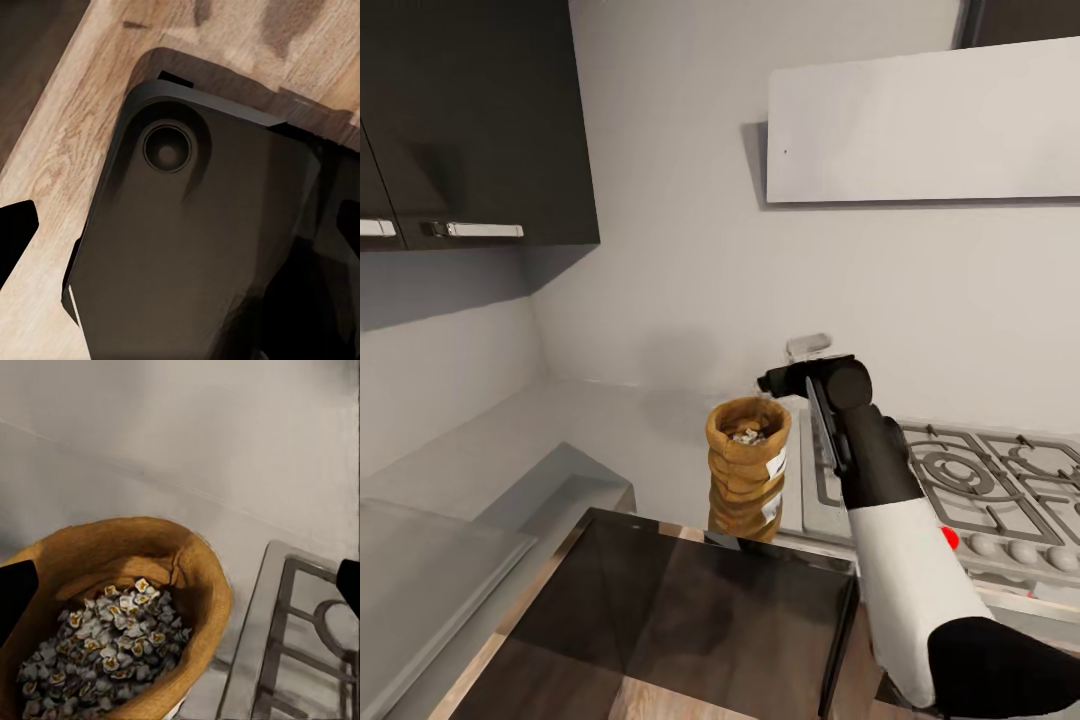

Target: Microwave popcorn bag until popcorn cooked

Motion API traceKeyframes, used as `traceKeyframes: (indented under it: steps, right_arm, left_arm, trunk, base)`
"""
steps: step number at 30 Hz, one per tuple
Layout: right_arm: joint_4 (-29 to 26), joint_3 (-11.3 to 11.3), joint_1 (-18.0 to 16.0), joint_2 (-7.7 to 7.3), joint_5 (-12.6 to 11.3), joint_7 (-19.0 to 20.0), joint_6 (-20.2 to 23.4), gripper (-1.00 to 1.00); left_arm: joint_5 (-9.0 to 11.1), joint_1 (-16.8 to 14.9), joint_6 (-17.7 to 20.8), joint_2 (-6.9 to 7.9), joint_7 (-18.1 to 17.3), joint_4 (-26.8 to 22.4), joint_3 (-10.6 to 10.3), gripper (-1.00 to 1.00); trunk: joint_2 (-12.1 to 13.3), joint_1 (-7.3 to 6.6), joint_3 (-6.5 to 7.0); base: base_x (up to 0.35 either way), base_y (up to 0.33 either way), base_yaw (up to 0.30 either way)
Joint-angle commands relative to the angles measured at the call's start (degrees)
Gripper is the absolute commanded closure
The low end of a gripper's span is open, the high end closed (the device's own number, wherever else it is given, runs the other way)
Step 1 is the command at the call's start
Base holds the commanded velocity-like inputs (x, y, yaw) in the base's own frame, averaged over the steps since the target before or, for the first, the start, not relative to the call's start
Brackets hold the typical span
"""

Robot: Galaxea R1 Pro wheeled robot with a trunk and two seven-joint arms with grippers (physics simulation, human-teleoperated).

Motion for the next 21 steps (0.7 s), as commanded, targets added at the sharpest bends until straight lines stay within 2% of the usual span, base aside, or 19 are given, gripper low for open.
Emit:
traceKeyframes:
  steps: [1,2,4,8,13,17,21]
  right_arm:
    - [2.42,-0.4,-1.69,0.01,0.48,-1.12,0.23,-1.0]
    - [5.55,-0.63,-3.47,0.01,0.48,-3.17,0.23,-1.0]
    - [12.34,-2.48,-7.87,0.01,0.47,-7.74,0.23,-1.0]
    - [21.36,-5.77,-12.75,0.01,0.47,-10.66,0.23,-1.0]
    - [29.06,-10.98,-13.47,0.01,0.08,-13.65,0.23,-1.0]
    - [30.04,-14.55,-13.49,0.01,-1.05,-13.89,0.23,-1.0]
    - [30.12,-15.26,-13.5,0.01,-2.5,-13.88,0.23,-1.0]
  left_arm:
    - [0.3,0.01,-0.11,-0.01,0.03,-0.06,-0.12,-1.0]
    - [0.3,0.01,-0.11,-0.01,0.01,-0.06,-0.12,-1.0]
    - [0.3,0.01,-0.11,-0.01,0.02,-0.06,-0.14,-1.0]
    - [0.3,0.01,-0.11,-0.01,0.02,-0.06,-0.13,-1.0]
    - [0.32,0.01,-0.12,-0.01,0.03,-0.06,-0.16,-1.0]
    - [0.6,0.01,-0.09,-0.01,-0.15,-0.06,0.21,-1.0]
    - [0.97,0.01,0.16,0.07,-0.2,0.09,0.47,-1.0]
  trunk:
    - [-0.04,0.0,-0.07]
    - [-0.04,0.0,-0.07]
    - [-0.04,0.0,-0.07]
    - [-0.04,0.0,-0.07]
    - [-0.04,0.0,-0.07]
    - [-0.04,0.0,-0.07]
    - [-0.04,0.0,-0.07]
  base:
    - [0.0,0.0,0.0]
    - [0.0,0.0,0.0]
    - [0.0,0.0,0.0]
    - [0.0,0.0,0.0]
    - [0.0,0.0,0.0]
    - [0.0,0.0,0.0]
    - [0.0,0.0,0.0]
